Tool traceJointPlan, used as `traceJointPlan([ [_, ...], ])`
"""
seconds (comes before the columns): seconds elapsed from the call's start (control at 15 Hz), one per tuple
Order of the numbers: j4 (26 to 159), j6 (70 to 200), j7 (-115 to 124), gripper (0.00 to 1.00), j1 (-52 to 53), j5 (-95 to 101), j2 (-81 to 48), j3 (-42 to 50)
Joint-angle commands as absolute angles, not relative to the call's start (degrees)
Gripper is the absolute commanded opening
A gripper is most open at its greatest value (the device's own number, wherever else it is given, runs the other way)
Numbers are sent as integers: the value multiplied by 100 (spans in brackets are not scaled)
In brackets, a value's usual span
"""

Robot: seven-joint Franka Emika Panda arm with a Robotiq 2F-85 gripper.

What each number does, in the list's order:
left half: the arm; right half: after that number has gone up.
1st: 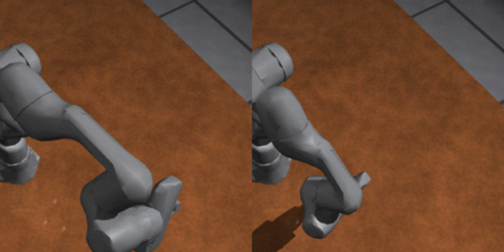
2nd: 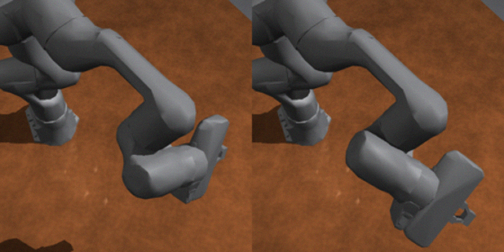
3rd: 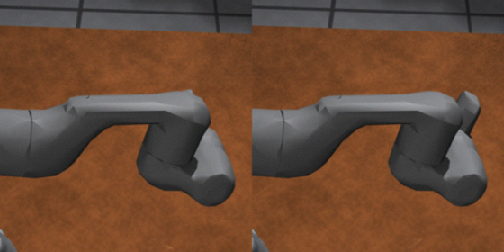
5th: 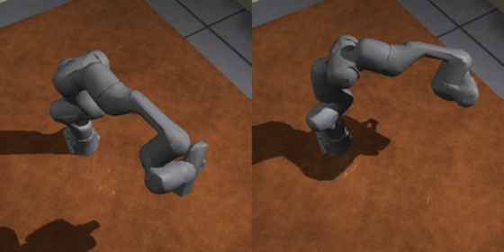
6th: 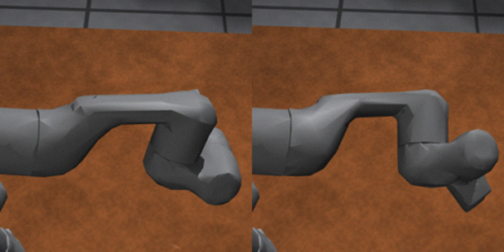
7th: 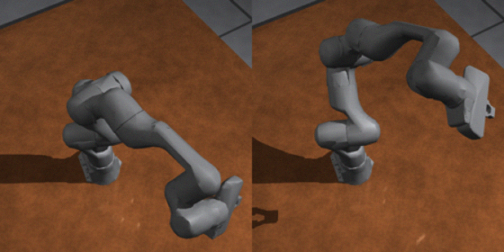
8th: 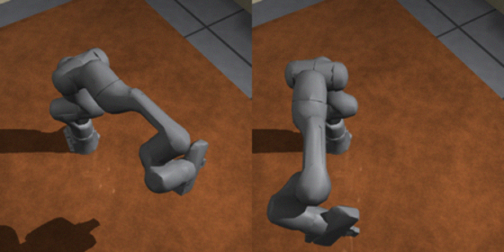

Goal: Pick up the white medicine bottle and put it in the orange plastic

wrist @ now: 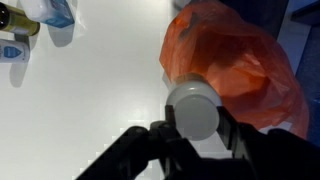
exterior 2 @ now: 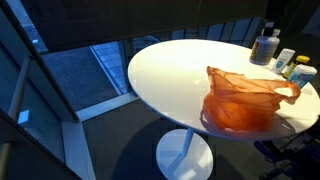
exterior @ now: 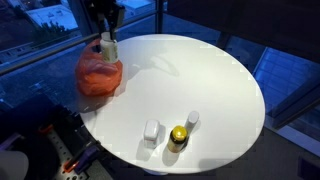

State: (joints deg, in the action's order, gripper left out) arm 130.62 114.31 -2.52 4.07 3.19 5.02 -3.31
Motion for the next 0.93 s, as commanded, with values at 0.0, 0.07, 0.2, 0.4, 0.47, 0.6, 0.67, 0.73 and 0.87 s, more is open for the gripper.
traceJointPlan([
  [0.0,13254,11298,-601,19,489,42,635,-388],
  [0.07,13294,11291,-685,19,514,-7,616,-403],
  [0.2,13358,11294,-833,19,545,-72,561,-424],
  [0.4,13422,11327,-1072,19,567,-184,488,-437],
  [0.47,13442,11370,-1159,19,570,-218,456,-438],
  [0.6,13466,11426,-1276,19,573,-241,385,-440],
  [0.67,13474,11461,-1322,19,575,-248,344,-443],
  [0.73,13477,11506,-1356,19,578,-256,297,-447],
  [0.87,13466,11590,-1418,19,579,-287,198,-456],
])
